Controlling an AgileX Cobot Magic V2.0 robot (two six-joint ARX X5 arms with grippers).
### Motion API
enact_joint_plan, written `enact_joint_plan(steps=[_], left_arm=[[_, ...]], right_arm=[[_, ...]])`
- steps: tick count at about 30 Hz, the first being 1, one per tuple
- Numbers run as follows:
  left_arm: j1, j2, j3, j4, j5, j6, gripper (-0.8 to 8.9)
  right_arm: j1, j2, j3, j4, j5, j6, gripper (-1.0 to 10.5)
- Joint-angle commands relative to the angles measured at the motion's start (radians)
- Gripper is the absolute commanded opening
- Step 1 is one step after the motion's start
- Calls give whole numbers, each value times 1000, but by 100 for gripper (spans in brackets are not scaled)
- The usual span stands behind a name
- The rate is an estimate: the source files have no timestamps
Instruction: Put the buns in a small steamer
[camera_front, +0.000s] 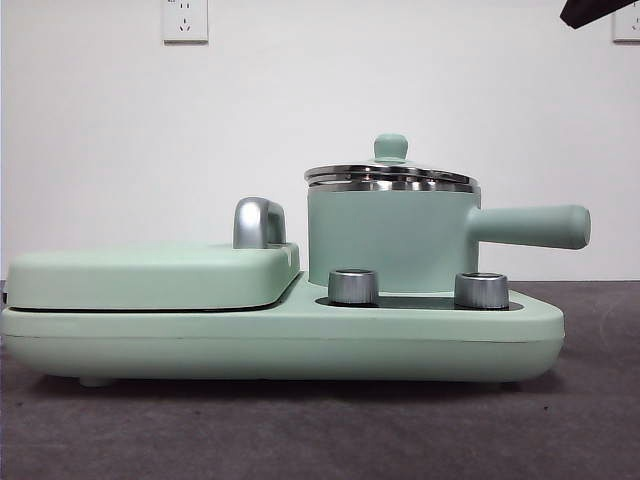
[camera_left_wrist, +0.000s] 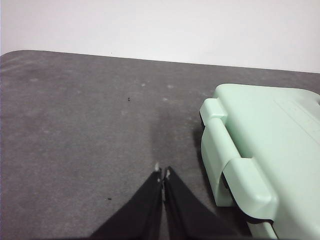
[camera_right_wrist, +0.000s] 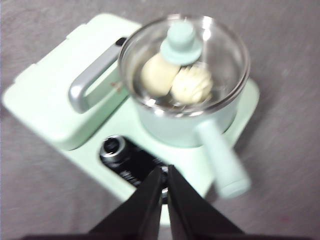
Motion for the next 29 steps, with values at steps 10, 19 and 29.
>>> enact_joint_plan(steps=[10, 19, 29], left_arm=[[1, 0, -19, 11, -2, 16, 7], [1, 0, -19, 11, -2, 16, 7], [1, 0, -19, 11, -2, 16, 7]], right_arm=[[-299, -402, -570, 515, 31, -163, 16], [-423, -763, -880, 588, 102, -162, 16], [-459, -770, -891, 588, 154, -147, 16]])
